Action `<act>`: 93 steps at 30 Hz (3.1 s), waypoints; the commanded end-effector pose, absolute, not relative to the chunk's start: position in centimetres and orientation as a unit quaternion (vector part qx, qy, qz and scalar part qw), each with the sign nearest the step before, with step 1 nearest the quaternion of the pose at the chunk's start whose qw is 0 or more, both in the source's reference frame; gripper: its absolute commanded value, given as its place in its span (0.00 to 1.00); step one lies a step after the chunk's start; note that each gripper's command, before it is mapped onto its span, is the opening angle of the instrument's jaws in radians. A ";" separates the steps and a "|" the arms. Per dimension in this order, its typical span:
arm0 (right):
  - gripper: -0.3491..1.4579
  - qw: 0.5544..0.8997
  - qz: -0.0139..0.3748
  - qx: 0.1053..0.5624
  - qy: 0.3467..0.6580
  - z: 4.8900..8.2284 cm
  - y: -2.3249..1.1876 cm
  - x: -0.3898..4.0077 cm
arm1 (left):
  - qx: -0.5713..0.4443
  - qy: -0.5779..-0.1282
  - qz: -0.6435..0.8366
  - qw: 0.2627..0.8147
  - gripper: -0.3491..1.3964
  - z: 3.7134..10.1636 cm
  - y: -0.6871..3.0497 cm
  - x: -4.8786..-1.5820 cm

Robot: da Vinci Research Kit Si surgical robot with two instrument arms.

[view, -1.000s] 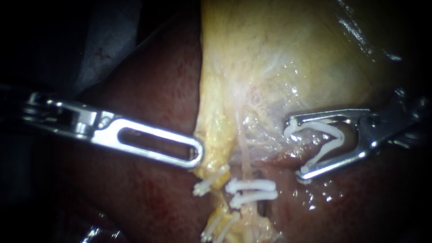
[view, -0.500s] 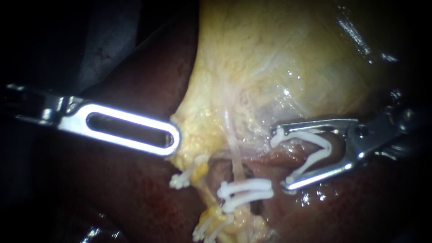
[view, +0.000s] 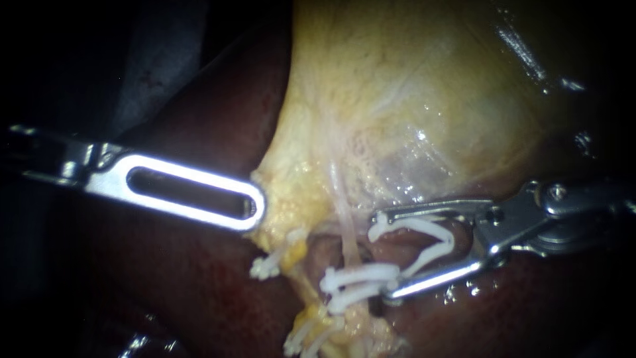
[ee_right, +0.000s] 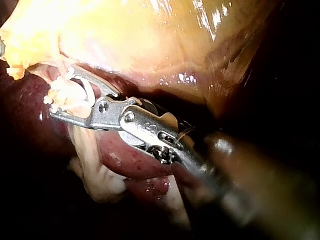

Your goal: Clipping third clip right tube

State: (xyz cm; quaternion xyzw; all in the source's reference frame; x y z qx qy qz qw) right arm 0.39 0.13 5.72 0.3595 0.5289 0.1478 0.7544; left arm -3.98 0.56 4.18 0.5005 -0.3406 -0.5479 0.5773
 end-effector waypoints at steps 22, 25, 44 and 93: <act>0.51 0.753 0.149 0.371 0.522 6.12 0.08 0.68 | 0.500 -0.341 -0.549 0.577 0.00 4.15 0.53 -4.00; 0.51 0.754 0.150 0.370 0.522 6.15 0.09 0.73 | 0.500 -0.341 -0.549 0.577 0.00 4.15 0.53 -4.00; 0.51 0.756 0.149 0.371 0.519 6.30 0.14 0.89 | 0.499 -0.341 -0.550 0.577 0.00 4.14 0.52 -4.02; 0.31 0.737 0.192 0.417 0.496 6.15 0.31 1.05 | 0.497 -0.342 -0.548 0.579 0.00 4.32 0.56 -3.91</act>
